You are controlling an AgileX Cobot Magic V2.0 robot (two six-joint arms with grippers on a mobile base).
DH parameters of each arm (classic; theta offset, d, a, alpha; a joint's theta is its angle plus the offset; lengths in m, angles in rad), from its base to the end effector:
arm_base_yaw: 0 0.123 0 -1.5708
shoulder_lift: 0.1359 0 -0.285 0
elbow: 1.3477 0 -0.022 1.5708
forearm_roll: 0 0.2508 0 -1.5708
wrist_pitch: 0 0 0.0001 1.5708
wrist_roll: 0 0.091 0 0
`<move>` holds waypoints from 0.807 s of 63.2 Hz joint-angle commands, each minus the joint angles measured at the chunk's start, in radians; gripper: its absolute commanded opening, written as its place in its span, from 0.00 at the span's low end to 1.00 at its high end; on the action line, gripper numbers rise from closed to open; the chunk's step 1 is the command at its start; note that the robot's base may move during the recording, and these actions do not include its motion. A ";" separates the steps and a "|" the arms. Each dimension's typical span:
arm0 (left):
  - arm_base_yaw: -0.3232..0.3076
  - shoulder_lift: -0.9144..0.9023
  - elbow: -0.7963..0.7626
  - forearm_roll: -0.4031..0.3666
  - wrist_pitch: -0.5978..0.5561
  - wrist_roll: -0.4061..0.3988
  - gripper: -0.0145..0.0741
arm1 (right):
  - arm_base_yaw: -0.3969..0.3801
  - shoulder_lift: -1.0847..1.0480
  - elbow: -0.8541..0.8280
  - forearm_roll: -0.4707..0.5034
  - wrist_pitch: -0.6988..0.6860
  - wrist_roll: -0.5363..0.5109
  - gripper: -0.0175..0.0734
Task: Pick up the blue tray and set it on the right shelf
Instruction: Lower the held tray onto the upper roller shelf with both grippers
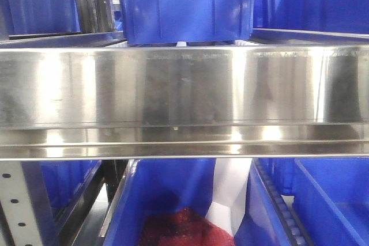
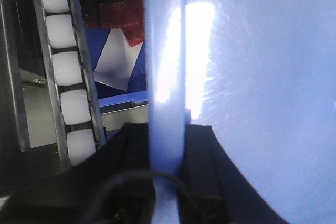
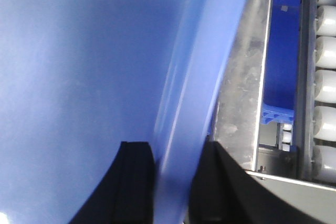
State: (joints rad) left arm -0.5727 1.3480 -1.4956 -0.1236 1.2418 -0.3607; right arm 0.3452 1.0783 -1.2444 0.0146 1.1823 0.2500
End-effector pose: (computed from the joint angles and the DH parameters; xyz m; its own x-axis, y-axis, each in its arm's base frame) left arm 0.2148 -0.1512 0.4103 -0.8836 0.1087 -0.4554 0.2672 0.9158 -0.3000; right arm 0.1804 0.0662 0.4013 -0.8167 -0.0251 -0.5765 -0.1442 0.9762 0.1618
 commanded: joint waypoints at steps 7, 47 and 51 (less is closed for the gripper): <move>0.021 -0.013 -0.045 0.030 -0.002 0.036 0.11 | -0.007 0.021 -0.061 -0.053 -0.053 -0.030 0.25; 0.105 0.299 -0.188 0.067 -0.109 0.056 0.11 | -0.007 0.457 -0.345 -0.137 -0.118 -0.040 0.25; 0.105 0.314 -0.188 0.078 -0.116 0.056 0.11 | -0.007 0.484 -0.345 -0.137 -0.125 -0.040 0.25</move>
State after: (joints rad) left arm -0.4627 1.6861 -1.6496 -0.0720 1.1687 -0.3277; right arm 0.3376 1.5702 -1.5486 -0.1033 1.1336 0.2396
